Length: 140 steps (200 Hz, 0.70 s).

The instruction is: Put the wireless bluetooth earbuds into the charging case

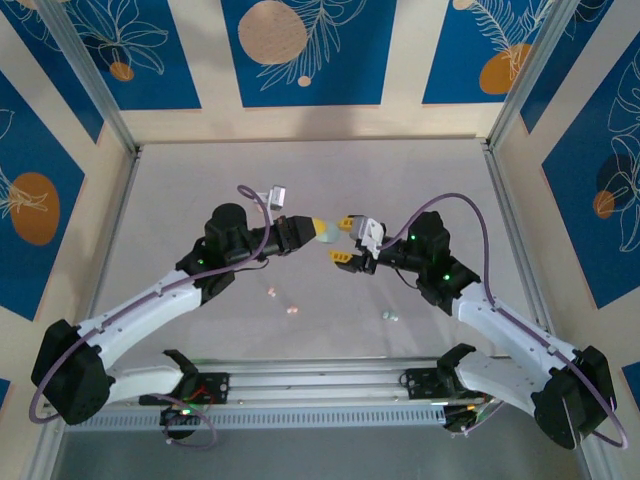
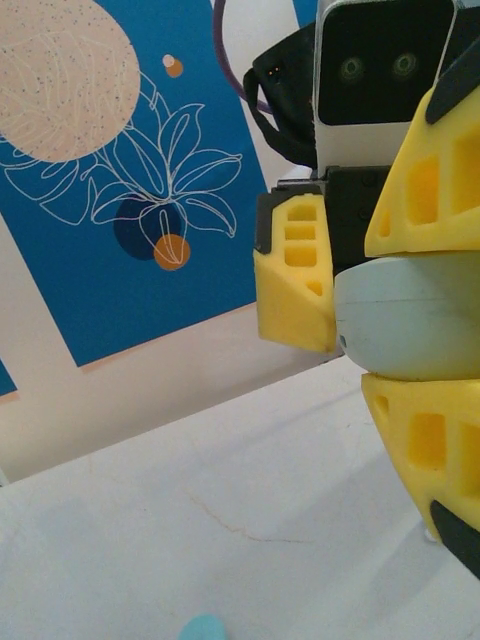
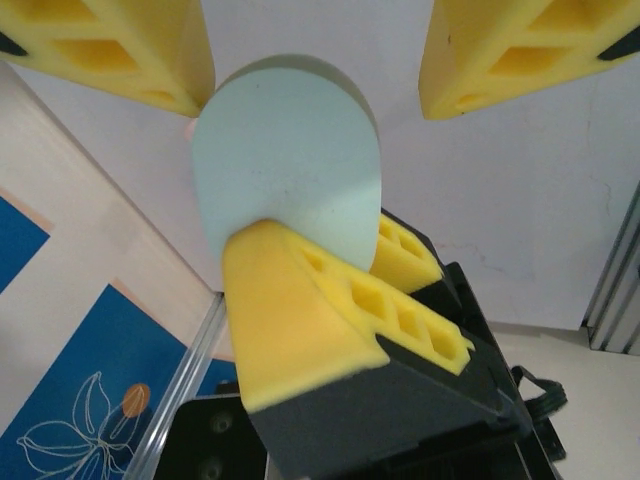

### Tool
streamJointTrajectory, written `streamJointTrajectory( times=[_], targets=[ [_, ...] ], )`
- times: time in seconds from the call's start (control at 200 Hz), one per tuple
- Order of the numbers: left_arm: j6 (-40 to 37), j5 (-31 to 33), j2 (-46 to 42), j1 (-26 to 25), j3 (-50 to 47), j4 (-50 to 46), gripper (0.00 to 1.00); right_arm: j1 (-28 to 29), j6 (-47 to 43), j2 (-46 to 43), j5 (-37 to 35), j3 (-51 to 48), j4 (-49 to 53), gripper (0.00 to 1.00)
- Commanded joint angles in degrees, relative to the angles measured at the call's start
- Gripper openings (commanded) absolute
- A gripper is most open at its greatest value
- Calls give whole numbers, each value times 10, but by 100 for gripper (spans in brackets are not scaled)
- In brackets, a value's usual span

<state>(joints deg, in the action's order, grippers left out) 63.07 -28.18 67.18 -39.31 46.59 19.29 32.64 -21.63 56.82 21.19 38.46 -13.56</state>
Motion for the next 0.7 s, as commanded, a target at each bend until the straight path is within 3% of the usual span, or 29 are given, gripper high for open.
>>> streamJointTrajectory(
  times=[0.0,0.23,0.695],
  targets=[
    [13,-18,-7,-2,10,18,13,-1,15,7,23,20,-34,57],
    [12,-19,-8,-2,12,15,13,0,26,16,27,29,-44,48],
    [11,-23,-8,-2,17,12,14,0,35,21,43,38,-34,47]
  ],
)
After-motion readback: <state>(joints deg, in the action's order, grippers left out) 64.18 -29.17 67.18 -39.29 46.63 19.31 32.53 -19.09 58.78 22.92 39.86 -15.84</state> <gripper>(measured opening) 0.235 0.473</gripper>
